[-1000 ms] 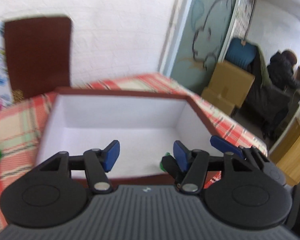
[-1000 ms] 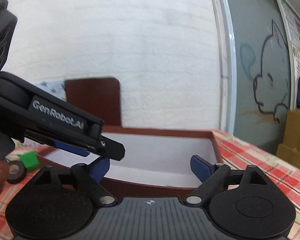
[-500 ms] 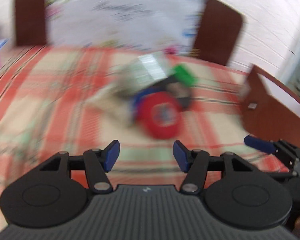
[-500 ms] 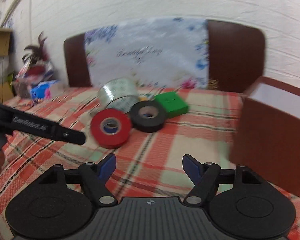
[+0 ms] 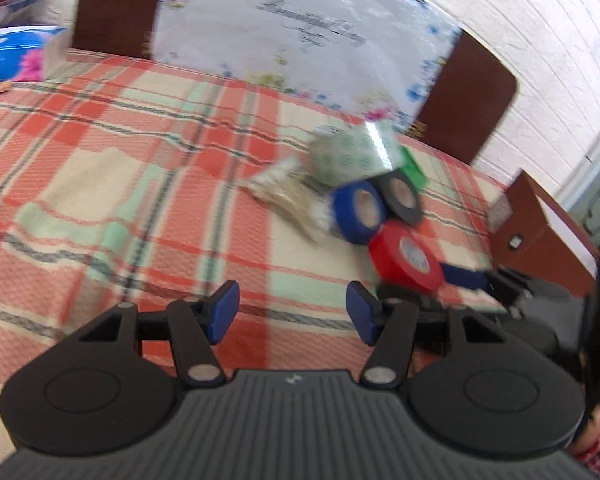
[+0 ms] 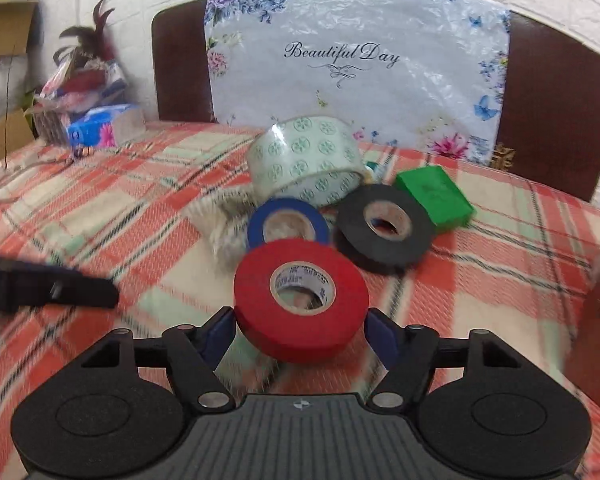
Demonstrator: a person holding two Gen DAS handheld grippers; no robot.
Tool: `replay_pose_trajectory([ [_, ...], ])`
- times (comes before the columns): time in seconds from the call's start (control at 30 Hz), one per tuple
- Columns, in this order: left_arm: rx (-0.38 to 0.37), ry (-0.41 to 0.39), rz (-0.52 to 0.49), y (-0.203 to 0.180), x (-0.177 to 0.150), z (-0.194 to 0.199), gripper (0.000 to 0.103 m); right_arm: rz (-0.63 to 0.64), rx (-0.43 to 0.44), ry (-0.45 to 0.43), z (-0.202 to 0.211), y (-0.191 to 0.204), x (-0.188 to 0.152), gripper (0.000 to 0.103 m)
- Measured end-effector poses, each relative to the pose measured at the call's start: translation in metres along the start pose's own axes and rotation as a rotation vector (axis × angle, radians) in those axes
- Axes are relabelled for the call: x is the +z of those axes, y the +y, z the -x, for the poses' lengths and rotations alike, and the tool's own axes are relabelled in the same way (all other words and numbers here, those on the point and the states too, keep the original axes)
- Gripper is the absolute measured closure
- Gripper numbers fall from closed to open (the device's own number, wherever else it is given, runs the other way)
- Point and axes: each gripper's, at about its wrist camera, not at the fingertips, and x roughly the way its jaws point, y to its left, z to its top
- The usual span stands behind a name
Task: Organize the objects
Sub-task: 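Move the left gripper to the red tape roll and grasp it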
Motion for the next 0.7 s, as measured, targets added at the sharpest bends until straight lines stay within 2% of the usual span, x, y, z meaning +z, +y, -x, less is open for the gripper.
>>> replay_pose_trajectory([
  [0.1, -0.094, 0.049, -0.042, -0.023, -0.004, -0.005, 0.042, 0.03, -0.036, 0.013, 0.044, 0.001, -0.028, 0.041],
  [0.13, -0.126, 0.072, -0.059, -0.032, -0.006, -0.008, 0.042, 0.041, -0.053, 0.006, 0.058, -0.001, -0.04, 0.048],
  [0.2, -0.189, 0.117, -0.093, -0.055, -0.013, -0.013, 0.043, 0.046, -0.109, -0.015, 0.082, -0.005, -0.062, 0.034],
  [0.23, -0.215, 0.137, -0.109, -0.066, -0.015, -0.015, 0.043, 0.041, -0.131, -0.017, 0.089, -0.007, -0.071, 0.021],
  [0.27, -0.225, 0.154, -0.126, -0.076, -0.017, -0.019, 0.043, 0.037, -0.142, -0.018, 0.092, -0.011, -0.079, 0.022],
  [0.37, -0.17, 0.194, -0.147, -0.1, -0.02, -0.033, 0.043, 0.002, -0.139, -0.01, 0.091, -0.023, -0.088, 0.022],
  [0.43, -0.123, 0.2, -0.137, -0.105, -0.019, -0.042, 0.044, -0.004, -0.109, -0.034, 0.087, -0.027, -0.085, 0.021],
  [0.53, -0.079, 0.273, -0.12, -0.11, -0.021, -0.061, 0.067, 0.021, -0.049, -0.06, 0.071, -0.026, -0.074, 0.02],
  [0.6, -0.051, 0.267, -0.128, -0.113, -0.024, -0.065, 0.07, 0.033, -0.012, -0.039, 0.049, -0.02, -0.067, 0.024],
  [0.63, -0.035, 0.267, -0.13, -0.114, -0.025, -0.064, 0.072, 0.036, 0.007, -0.026, 0.038, -0.018, -0.063, 0.029],
  [0.7, -0.005, 0.261, -0.137, -0.119, -0.021, -0.057, 0.072, 0.015, 0.002, -0.049, 0.033, -0.019, -0.056, 0.032],
])
